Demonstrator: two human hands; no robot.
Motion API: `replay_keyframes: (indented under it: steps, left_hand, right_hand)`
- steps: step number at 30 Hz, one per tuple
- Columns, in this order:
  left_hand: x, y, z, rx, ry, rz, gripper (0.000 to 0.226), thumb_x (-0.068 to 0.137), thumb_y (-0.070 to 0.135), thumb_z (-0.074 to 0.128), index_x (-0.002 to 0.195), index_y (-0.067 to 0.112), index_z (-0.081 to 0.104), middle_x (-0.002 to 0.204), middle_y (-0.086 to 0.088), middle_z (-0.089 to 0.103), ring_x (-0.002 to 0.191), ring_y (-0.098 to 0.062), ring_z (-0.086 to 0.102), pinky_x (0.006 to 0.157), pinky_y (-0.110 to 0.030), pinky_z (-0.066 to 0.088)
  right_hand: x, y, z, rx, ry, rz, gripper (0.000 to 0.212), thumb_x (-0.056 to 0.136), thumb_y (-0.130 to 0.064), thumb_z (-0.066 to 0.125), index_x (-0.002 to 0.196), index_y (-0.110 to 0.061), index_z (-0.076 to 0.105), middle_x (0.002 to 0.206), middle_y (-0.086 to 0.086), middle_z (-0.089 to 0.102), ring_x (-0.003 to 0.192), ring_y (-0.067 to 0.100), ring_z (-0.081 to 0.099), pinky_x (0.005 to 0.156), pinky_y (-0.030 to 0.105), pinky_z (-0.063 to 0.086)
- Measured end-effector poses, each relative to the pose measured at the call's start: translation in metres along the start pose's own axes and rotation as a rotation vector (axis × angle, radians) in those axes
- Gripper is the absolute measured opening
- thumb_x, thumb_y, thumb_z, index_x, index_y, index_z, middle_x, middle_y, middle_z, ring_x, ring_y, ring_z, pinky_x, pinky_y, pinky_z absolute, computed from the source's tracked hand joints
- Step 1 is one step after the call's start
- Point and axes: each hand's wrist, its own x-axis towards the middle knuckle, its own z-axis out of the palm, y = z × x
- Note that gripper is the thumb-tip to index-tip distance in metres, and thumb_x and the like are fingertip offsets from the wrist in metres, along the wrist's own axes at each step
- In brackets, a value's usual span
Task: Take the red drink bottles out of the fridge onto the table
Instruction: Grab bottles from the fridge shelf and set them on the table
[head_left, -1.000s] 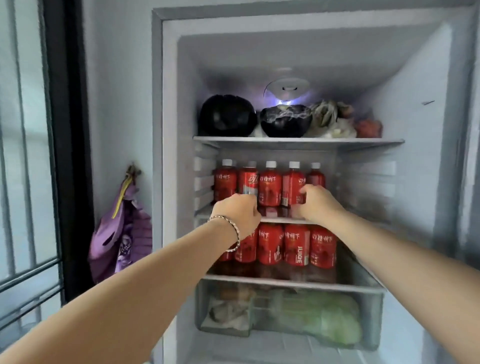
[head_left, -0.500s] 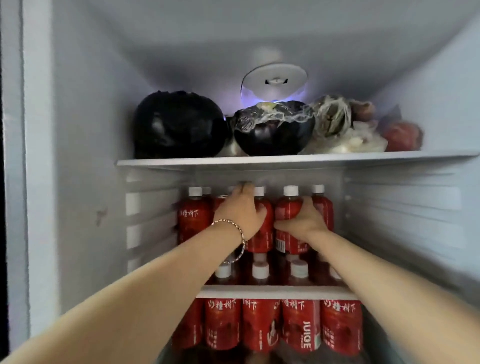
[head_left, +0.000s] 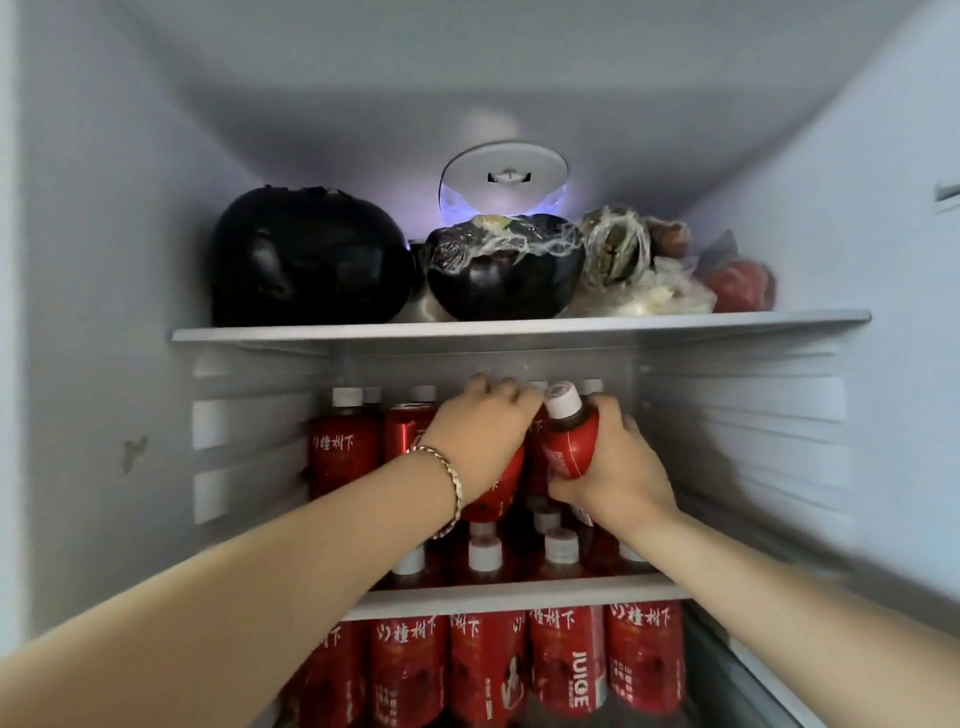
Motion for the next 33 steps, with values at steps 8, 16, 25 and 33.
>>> replay_keyframes:
  steps: [8,16,25,33]
  left_hand:
    - [-0.028,-0.018,-0.058,0.137,0.046,-0.111,0.048,0.098,0.050,0.027,0.130,0.016,0.035,0.104,-0.007,0.066,0.097,-0.029,0.062,0.065,-0.032,0.036]
    - [-0.051,-0.051,-0.095,0.168,-0.181,-0.070,0.072,0.072,0.079,0.037,0.115,0.022,0.046,0.099,-0.003,0.064,0.089,-0.025,0.058,0.071,-0.030,0.038]
    - [-0.065,-0.088,-0.096,-0.004,-0.324,-0.134,0.034,0.085,0.060,0.049,0.085,0.026,0.054,0.072,0.011,0.053,0.074,-0.011,0.052,0.063,-0.026,0.039]
    - [-0.063,-0.092,-0.094,0.013,-0.376,-0.210,0.037,0.088,0.055,0.048,0.105,0.025,0.063,0.104,0.004,0.066,0.091,-0.015,0.059,0.081,-0.027,0.048]
  right_hand:
    - [-0.033,-0.031,-0.001,0.002,-0.028,-0.145,0.095,0.064,-0.028,0.081,0.139,-0.030,0.024,0.132,-0.001,0.044,0.113,0.022,0.054,0.087,0.036,0.049]
    - [-0.046,-0.078,0.020,0.129,-0.141,-0.306,0.103,0.062,-0.027,0.081,0.143,-0.030,0.016,0.135,-0.004,0.044,0.115,0.017,0.053,0.091,0.034,0.049]
    - [-0.045,-0.087,0.050,0.316,-0.273,-0.427,0.098,0.069,-0.035,0.080,0.144,-0.036,0.016,0.135,-0.005,0.045,0.114,0.011,0.052,0.095,0.025,0.046]
    - [-0.034,-0.090,0.059,0.470,-0.375,-0.412,0.089,0.067,-0.033,0.082,0.138,-0.031,0.028,0.125,-0.011,0.048,0.111,0.008,0.054,0.098,0.027,0.048]
